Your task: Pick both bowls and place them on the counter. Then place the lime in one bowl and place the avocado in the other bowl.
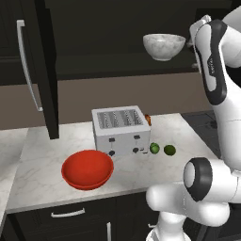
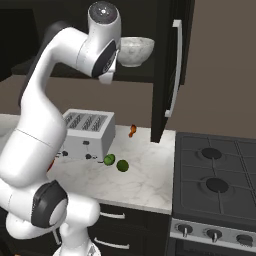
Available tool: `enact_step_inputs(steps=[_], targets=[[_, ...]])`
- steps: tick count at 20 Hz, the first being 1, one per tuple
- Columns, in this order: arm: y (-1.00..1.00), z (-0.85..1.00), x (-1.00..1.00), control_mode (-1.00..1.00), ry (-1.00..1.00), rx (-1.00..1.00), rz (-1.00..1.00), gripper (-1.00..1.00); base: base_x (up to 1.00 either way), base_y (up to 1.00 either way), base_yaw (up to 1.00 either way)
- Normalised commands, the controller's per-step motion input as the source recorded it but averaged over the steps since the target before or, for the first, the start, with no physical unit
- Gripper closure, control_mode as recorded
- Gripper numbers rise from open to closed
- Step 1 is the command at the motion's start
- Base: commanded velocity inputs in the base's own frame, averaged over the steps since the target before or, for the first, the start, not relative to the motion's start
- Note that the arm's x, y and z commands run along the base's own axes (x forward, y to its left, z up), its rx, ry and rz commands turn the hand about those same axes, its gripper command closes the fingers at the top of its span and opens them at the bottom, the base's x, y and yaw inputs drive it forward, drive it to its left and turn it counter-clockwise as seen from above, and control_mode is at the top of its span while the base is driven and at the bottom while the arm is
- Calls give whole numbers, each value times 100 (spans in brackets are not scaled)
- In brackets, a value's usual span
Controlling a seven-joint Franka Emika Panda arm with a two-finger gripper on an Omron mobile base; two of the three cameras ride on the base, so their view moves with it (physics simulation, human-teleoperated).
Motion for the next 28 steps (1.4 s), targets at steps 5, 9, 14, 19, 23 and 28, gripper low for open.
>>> enact_step_inputs(steps=[5,9,14,19,23,28], targets=[[-5,0,43,-100,0,0,0,-100,0,0,0],[-2,-1,40,-100,0,1,0,-100,0,0,0],[0,-2,25,-100,-3,1,0,-100,0,0,0],[-2,0,30,-100,-4,3,0,-100,0,0,0],[0,-4,33,-100,-4,2,0,-100,0,0,0],[-3,-1,39,-100,0,2,0,-100,0,0,0]])
